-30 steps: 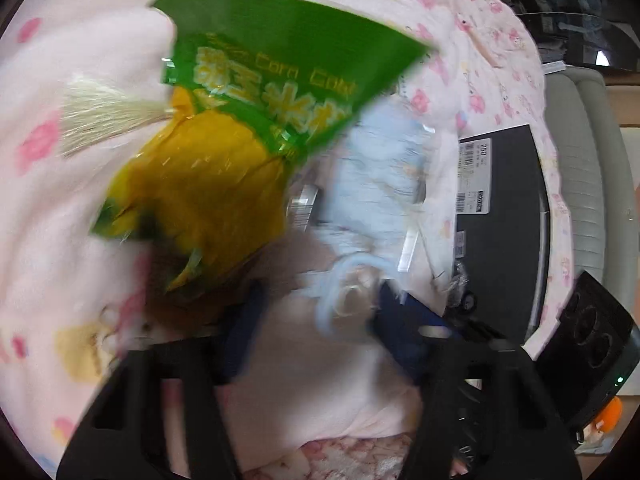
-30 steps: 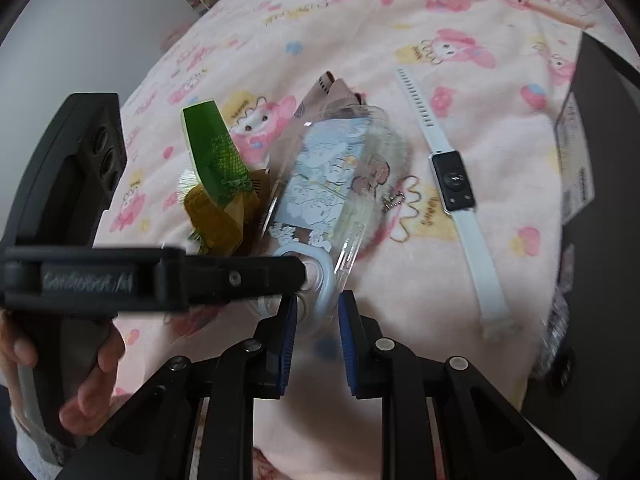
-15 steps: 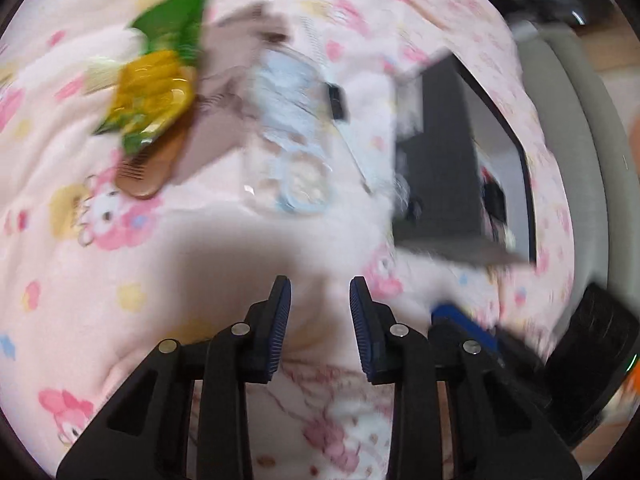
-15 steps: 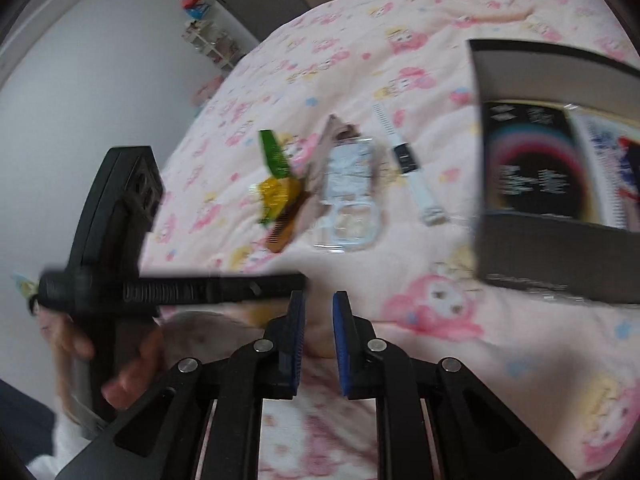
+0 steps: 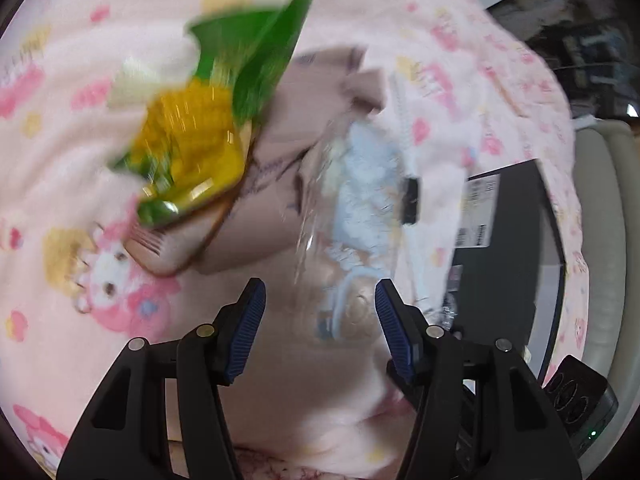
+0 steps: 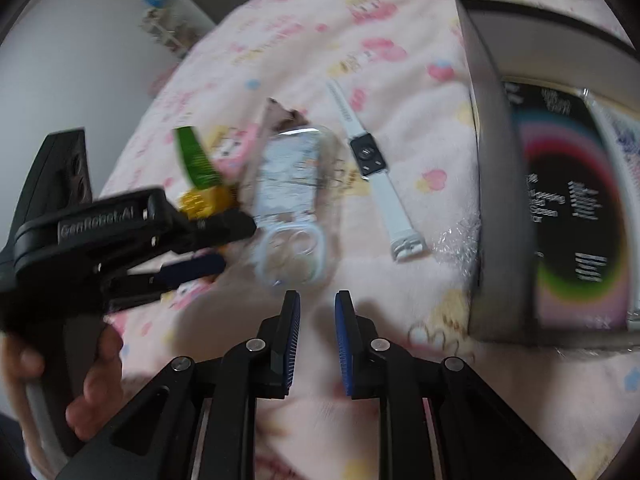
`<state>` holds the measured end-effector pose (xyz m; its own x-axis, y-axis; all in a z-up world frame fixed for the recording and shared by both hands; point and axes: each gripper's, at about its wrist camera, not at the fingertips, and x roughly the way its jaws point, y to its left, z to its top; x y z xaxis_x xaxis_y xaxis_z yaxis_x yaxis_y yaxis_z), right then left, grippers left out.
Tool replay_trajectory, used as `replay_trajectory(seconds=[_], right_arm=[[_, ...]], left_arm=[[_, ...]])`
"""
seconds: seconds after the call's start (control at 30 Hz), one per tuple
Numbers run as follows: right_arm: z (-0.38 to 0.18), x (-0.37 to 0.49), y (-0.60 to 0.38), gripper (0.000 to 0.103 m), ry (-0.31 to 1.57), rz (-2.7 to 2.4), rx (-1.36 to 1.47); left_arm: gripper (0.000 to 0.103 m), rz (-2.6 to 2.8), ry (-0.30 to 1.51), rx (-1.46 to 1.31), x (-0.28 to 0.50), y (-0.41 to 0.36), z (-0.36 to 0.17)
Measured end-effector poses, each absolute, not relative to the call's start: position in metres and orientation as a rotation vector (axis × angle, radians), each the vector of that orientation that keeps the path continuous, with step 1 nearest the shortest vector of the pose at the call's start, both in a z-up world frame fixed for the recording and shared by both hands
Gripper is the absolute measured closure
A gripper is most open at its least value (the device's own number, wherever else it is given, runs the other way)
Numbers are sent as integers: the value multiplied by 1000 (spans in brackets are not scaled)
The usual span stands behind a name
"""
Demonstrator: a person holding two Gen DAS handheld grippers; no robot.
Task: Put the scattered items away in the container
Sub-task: 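Reach the left tool to the clear phone case and grasp it, then lift the clear phone case with the left tool toward the black box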
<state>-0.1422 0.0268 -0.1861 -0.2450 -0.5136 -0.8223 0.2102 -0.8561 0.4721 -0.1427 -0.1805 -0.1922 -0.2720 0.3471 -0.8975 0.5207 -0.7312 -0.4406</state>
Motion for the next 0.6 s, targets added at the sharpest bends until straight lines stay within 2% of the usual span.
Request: replay_trajectory(seconds=[0.07, 0.13, 0.17, 0.23, 0.27, 0.4, 0.6], right_arm=[[-193, -146, 28, 84, -439, -2139, 1543], [-202, -151, 23, 77, -421, -2130, 1569], [-206, -154, 20, 77, -413, -2123, 1582], [-207, -156, 14, 77, -395, -2148, 1548], [-206, -157, 10, 73, -377, -2147, 1539], [-193, -149, 12, 75, -353, -2140, 1515], [-154, -108, 61, 76, -451, -2136, 1432]], left_arm=[[45, -2112, 1169, 1827, -144, -180, -202], [45, -2134, 1170, 1800, -145, -182, -200], [46, -2144, 1163, 1795, -146, -181, -200], [71, -2151, 1144, 1825, -149, -178, -204], [72, -2165, 1151, 1843, -151, -177, -204], [74, -2237, 1085, 1802, -142, -168, -191], [77, -2359, 1188, 1791, -104, -134, -163]])
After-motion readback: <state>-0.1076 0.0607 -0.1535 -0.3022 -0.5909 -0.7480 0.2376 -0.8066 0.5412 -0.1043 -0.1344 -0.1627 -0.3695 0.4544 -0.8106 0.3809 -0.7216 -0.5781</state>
